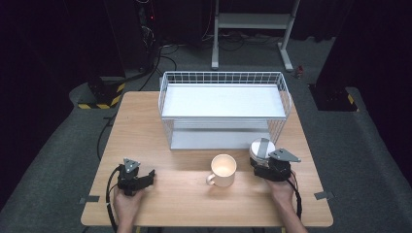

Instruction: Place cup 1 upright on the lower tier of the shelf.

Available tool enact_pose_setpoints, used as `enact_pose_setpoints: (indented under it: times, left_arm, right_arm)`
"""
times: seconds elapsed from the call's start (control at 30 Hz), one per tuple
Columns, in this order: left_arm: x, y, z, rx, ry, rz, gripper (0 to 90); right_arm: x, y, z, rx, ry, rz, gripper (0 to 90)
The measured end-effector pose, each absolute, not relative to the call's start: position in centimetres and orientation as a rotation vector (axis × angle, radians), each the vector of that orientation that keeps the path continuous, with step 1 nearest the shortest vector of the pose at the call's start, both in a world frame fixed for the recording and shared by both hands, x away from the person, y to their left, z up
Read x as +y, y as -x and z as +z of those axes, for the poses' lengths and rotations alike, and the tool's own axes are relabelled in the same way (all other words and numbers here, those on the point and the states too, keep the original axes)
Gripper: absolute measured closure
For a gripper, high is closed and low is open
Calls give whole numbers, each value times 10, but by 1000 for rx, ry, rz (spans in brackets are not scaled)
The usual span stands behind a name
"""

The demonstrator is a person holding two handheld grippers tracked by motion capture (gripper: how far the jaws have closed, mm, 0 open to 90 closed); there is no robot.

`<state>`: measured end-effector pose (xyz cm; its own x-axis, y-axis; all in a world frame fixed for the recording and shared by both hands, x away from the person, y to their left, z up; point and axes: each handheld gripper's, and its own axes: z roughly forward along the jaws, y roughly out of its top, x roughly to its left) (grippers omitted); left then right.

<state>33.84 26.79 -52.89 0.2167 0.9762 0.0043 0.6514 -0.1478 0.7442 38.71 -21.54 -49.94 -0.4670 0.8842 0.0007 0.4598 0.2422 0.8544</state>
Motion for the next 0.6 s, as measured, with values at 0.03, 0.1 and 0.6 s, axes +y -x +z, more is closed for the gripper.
enact_pose_setpoints:
  times: [0.03,0.1,0.6]
  left_arm:
    - [268,-338,-529,1503,-1877,675,240]
    - [268,-338,-529,1503,-1876,675,240]
    - [268,-338,-529,1503,-1876,675,240]
  right_arm:
    - [-215,-387,-500,2029,-1220,1143,182]
    - [-215,-387,-500,2025,-1220,1146,182]
    - [-214,-387,-502,2016,-1201,1173,184]
